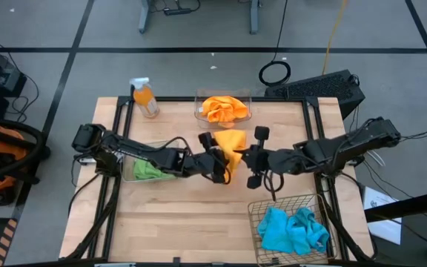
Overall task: Sort microfiber towel by color & place in baskets
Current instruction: Put the orange microfiber towel into the top transparent bin
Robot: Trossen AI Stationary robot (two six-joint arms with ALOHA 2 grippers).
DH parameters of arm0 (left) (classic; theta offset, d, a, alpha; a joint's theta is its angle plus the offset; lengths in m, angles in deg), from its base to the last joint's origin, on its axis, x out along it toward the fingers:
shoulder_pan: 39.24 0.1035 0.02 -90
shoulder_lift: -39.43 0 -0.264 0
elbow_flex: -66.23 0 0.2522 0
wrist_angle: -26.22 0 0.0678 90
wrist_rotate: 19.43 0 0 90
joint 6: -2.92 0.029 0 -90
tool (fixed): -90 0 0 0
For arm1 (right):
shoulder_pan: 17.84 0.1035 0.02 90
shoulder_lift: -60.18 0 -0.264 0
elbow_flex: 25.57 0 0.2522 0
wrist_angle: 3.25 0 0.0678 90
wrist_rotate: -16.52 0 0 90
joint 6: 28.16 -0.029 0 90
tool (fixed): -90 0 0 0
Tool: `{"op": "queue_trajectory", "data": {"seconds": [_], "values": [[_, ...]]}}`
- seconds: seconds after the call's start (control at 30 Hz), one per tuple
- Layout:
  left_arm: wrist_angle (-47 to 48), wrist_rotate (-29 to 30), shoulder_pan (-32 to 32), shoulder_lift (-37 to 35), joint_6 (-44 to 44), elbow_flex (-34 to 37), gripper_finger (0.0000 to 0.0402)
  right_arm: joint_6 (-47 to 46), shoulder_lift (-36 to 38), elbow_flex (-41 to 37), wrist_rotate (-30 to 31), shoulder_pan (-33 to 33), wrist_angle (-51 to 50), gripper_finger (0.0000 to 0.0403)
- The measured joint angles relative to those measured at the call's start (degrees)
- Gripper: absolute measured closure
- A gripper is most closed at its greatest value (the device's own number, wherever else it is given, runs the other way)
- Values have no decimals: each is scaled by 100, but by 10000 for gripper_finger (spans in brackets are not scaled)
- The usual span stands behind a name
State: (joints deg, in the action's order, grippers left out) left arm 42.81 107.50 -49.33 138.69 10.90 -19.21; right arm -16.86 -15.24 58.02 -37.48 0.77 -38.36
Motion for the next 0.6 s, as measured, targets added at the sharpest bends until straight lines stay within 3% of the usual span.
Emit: {"op": "queue_trajectory", "data": {"seconds": [0.33,0.47,0.6], "values": [[-1355,1032,-726,0,1200,0,97,201,2,0,-23,345,330,403],[-1703,1116,-777,0,1222,0,97,197,0,0,-86,410,409,403],[-1977,1110,-712,0,1383,0,97,191,0,0,-579,405,625,402]]}}
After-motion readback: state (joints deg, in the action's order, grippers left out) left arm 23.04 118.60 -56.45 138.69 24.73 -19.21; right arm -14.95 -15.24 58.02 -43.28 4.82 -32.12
